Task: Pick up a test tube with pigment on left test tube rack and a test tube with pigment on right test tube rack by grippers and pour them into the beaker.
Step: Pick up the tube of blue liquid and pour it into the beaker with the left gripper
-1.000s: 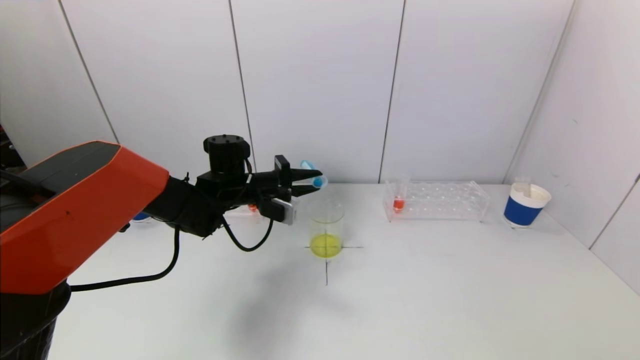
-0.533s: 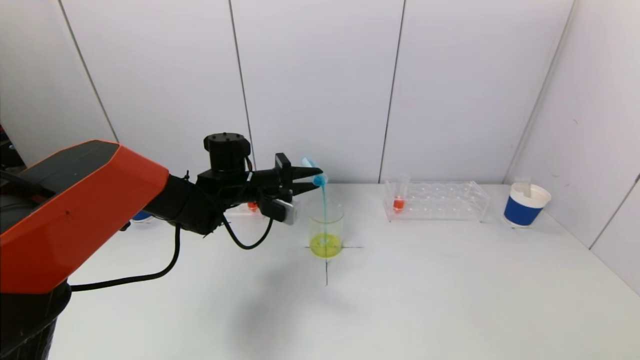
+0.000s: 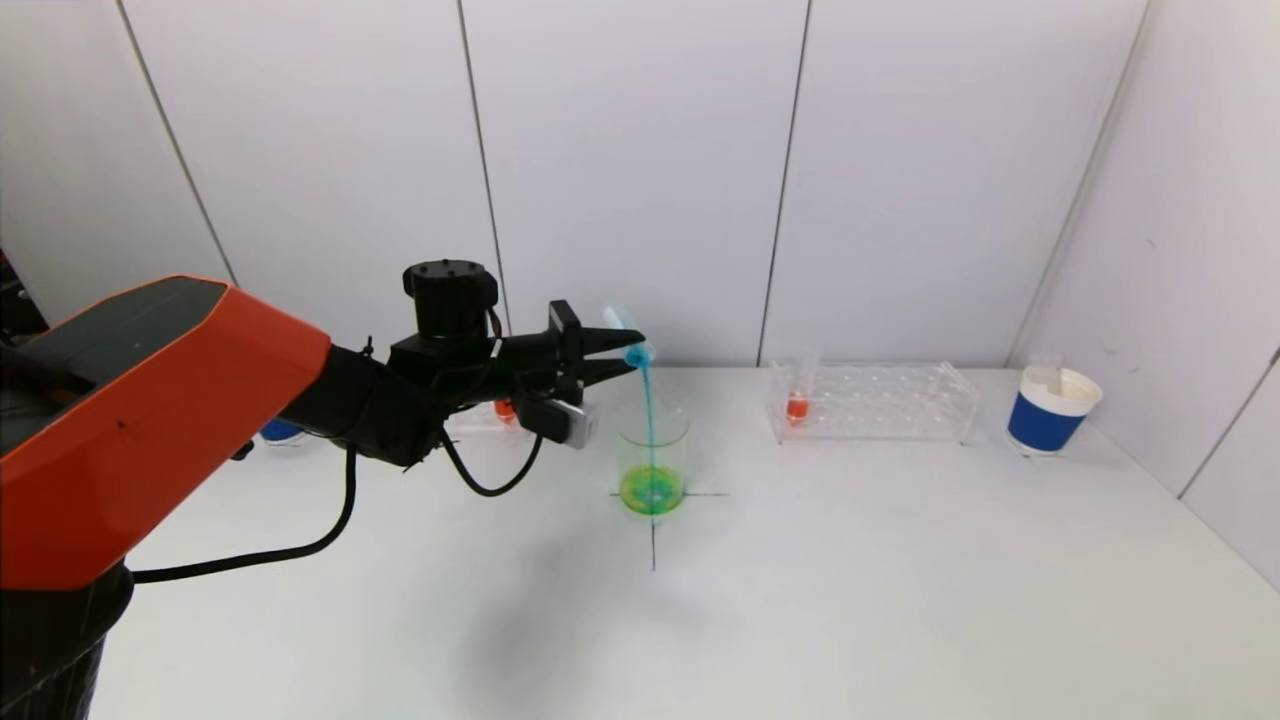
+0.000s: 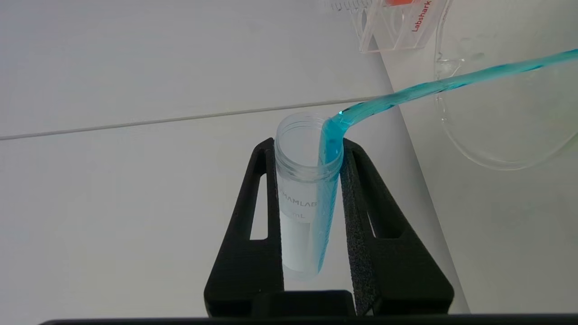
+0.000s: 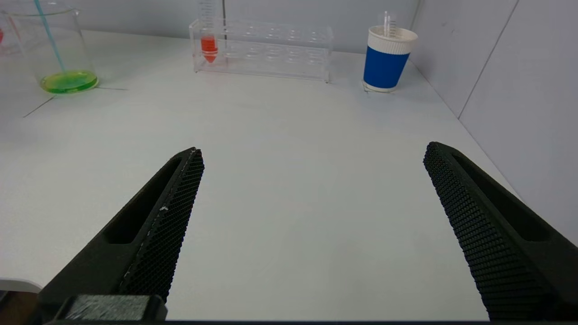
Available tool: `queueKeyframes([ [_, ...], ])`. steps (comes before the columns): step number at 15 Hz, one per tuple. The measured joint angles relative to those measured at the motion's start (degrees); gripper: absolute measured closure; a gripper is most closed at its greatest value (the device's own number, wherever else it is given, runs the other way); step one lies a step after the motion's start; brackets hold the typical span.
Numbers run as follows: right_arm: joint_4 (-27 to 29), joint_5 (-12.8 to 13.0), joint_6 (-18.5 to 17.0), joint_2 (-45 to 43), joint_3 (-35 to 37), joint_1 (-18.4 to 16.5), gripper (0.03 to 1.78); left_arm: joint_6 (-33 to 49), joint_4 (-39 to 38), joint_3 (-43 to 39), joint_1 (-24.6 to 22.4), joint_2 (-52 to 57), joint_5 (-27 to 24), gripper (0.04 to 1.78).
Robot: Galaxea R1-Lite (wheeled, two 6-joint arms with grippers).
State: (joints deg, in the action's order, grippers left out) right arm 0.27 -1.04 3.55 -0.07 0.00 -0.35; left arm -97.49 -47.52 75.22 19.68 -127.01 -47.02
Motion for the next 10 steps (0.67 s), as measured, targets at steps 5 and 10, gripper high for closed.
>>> queueKeyframes([
  [5, 0.0, 0.0, 0.0, 0.0, 0.0, 0.0, 0.04, -1.5, 0.2, 0.0, 0.0, 0.7, 0.0, 1.40],
  [10, 0.0, 0.0, 0.0, 0.0, 0.0, 0.0, 0.04, -4.0, 0.4, 0.0, 0.3, 1.3, 0.1, 1.40],
])
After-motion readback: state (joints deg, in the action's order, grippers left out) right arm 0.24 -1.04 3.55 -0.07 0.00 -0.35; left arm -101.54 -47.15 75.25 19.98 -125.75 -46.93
